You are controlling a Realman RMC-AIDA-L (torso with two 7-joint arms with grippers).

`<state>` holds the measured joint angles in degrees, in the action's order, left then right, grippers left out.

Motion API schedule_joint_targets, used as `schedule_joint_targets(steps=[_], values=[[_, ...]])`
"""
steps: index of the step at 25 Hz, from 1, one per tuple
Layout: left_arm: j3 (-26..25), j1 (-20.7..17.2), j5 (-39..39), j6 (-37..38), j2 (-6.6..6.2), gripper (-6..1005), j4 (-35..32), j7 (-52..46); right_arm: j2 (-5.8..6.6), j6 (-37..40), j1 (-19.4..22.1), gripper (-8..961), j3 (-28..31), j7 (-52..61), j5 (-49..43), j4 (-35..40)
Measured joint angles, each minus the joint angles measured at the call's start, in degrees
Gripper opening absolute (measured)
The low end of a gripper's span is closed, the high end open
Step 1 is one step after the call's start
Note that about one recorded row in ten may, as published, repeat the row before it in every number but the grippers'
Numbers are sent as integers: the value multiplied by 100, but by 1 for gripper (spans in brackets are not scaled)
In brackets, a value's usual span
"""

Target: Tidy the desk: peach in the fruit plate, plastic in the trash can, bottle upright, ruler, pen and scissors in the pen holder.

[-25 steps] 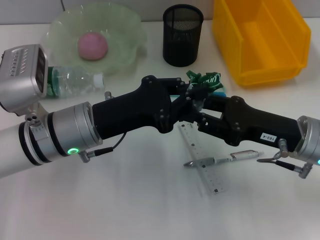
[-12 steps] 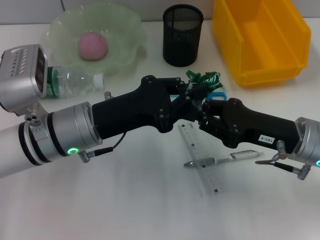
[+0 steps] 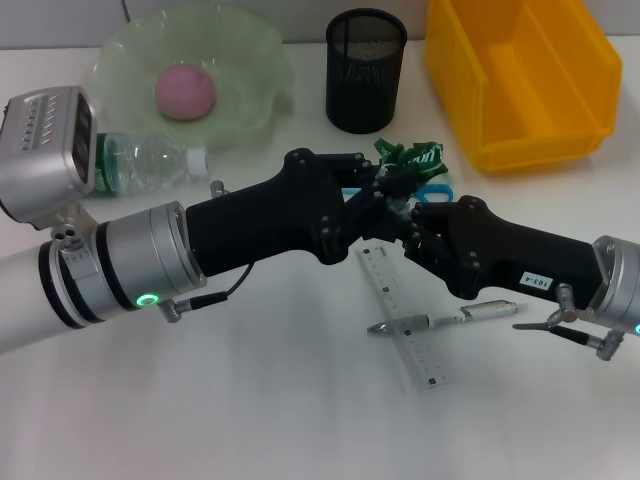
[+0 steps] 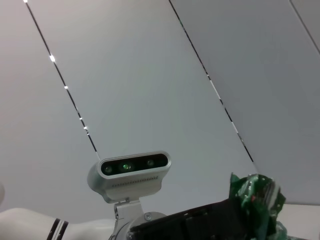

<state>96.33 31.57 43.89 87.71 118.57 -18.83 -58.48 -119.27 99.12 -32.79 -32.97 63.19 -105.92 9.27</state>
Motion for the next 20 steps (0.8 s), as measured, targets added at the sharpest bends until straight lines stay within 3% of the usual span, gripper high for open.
schedule_joint_targets(steps=[20], values=[[-165,-45,6,-52,2,141,-15,155,0,3,-9,14,55,-47,25,4]])
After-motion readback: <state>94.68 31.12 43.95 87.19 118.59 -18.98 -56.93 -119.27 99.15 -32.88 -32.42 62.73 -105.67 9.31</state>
